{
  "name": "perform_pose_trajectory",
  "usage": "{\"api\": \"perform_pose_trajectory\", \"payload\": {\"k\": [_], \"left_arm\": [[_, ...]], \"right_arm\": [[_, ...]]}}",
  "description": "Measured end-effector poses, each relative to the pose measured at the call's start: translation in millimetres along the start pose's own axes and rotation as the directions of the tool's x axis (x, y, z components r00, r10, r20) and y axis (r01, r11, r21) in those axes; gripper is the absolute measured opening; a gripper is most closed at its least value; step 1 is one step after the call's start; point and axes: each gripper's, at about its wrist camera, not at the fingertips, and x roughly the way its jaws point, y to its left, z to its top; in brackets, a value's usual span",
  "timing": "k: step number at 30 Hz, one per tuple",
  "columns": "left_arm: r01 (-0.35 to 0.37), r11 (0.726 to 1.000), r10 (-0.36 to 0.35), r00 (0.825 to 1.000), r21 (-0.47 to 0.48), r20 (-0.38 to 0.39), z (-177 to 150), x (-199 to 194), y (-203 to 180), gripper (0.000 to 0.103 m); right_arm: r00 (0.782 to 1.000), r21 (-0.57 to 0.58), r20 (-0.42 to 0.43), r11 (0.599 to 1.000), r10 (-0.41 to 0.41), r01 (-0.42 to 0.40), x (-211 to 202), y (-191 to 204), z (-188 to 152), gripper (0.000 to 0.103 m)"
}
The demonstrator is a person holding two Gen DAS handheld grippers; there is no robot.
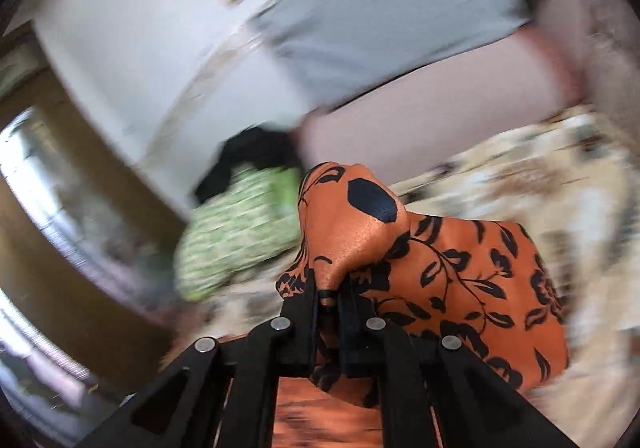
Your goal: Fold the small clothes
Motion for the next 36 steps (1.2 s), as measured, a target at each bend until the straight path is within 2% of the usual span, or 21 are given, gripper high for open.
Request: {"api": "perform_pose_trajectory", "payload": {"k": [2,4,6,7,8,9,10,12,15,18,20,22,25,27,28,29,30,31,33,34,36], "left_arm": [[-0.059,0.998,0.059,0.998,-0.034,-0.012,1.6,10.4,18.9,0.103],[-0.107,0.993,0.105,0.994,-0.057,-0.036,1.9,21.3,33.5,0.103],[-0.152,0.985,0.145,0.985,-0.075,-0.094,1.9,38.7,49.8,0.103],[-0.167,0.983,0.157,0.981,-0.082,-0.113,1.1,43.3,55.0,0.103],[-0.18,0.978,0.164,0.976,-0.104,-0.144,1.1,51.3,64.7,0.103],[-0.195,0.971,0.169,0.97,-0.138,-0.175,1.4,58.7,76.5,0.103],[-0.206,0.965,0.175,0.966,-0.161,-0.191,1.6,62.1,84.5,0.103],[-0.242,0.941,0.188,0.955,-0.237,-0.228,1.3,69.3,109.6,0.103],[-0.259,0.915,0.183,0.95,-0.309,-0.254,-0.5,73.6,129.7,0.103],[-0.258,0.913,0.171,0.945,-0.315,-0.28,-4.2,78.0,127.7,0.103],[-0.237,0.926,0.155,0.948,-0.295,-0.277,-4.3,78.4,118.2,0.103],[-0.225,0.938,0.156,0.954,-0.265,-0.258,-1.7,76.9,106.3,0.103],[-0.139,0.957,0.084,0.974,-0.255,-0.212,1.9,70.0,90.4,0.103],[-0.036,0.966,-0.009,0.985,-0.257,-0.172,4.3,64.8,77.9,0.103],[0.013,0.965,-0.057,0.985,-0.263,-0.162,5.0,63.7,73.0,0.103],[0.104,0.956,-0.15,0.977,-0.275,-0.152,5.4,62.7,65.4,0.103],[0.163,0.945,-0.213,0.964,-0.283,-0.156,5.3,62.6,57.9,0.103],[0.185,0.942,-0.237,0.957,-0.279,-0.166,5.0,63.0,51.2,0.103],[0.196,0.95,-0.24,0.956,-0.243,-0.17,5.7,59.3,33.9,0.103],[0.208,0.952,-0.248,0.954,-0.225,-0.166,6.5,57.3,25.7,0.103],[0.258,0.944,-0.293,0.943,-0.203,-0.161,6.6,54.0,9.5,0.103]], "right_arm": [[0.995,-0.007,-0.059,0.997,0.082,-0.082,49.5,35.7,-21.4,0.008],[0.989,-0.013,-0.115,0.995,0.096,-0.099,92.0,56.6,-43.3,0.009],[0.983,-0.041,-0.184,0.999,0.005,-0.013,144.7,72.3,-75.8,0.012],[0.972,-0.092,-0.224,0.995,-0.069,0.049,172.9,75.7,-92.7,0.012],[0.96,-0.127,-0.259,0.989,-0.109,0.078,190.7,75.7,-103.1,0.012],[0.937,-0.171,-0.317,0.98,-0.148,0.097,213.3,74.1,-119.2,0.012],[0.914,-0.18,-0.377,0.98,-0.151,0.088,229.9,68.8,-132.4,0.012],[0.903,-0.148,-0.411,0.987,-0.124,0.068,238.6,56.9,-140.9,0.012],[0.93,-0.191,-0.353,0.981,-0.103,0.036,219.3,59.9,-140.1,0.012],[0.94,-0.183,-0.335,0.983,-0.068,0.006,196.7,55.9,-141.4,0.012],[0.942,-0.177,-0.334,0.984,-0.039,-0.022,196.1,56.6,-141.1,0.012],[0.932,-0.177,-0.363,0.983,-0.028,-0.039,206.3,60.8,-145.8,0.012],[0.93,-0.151,-0.367,0.987,-0.009,-0.05,216.3,72.8,-149.4,0.012],[0.935,-0.138,-0.353,0.988,0.021,-0.074,213.7,75.8,-145.8,0.012],[0.941,-0.142,-0.338,0.987,0.017,-0.069,208.0,74.5,-141.3,0.012],[0.947,-0.147,-0.322,0.988,0.006,-0.056,201.3,70.2,-137.0,0.012],[0.953,-0.153,-0.304,0.987,-0.011,-0.038,193.3,64.0,-131.8,0.012],[0.961,-0.172,-0.272,0.985,-0.056,0.009,181.2,53.4,-124.5,0.012],[0.968,-0.204,-0.19,0.971,-0.162,0.123,157.0,28.5,-110.4,0.012],[0.964,-0.205,-0.135,0.959,-0.228,0.198,139.7,7.5,-100.9,0.012],[0.942,-0.189,-0.066,0.931,-0.329,0.312,114.6,-26.4,-86.7,0.012]]}}
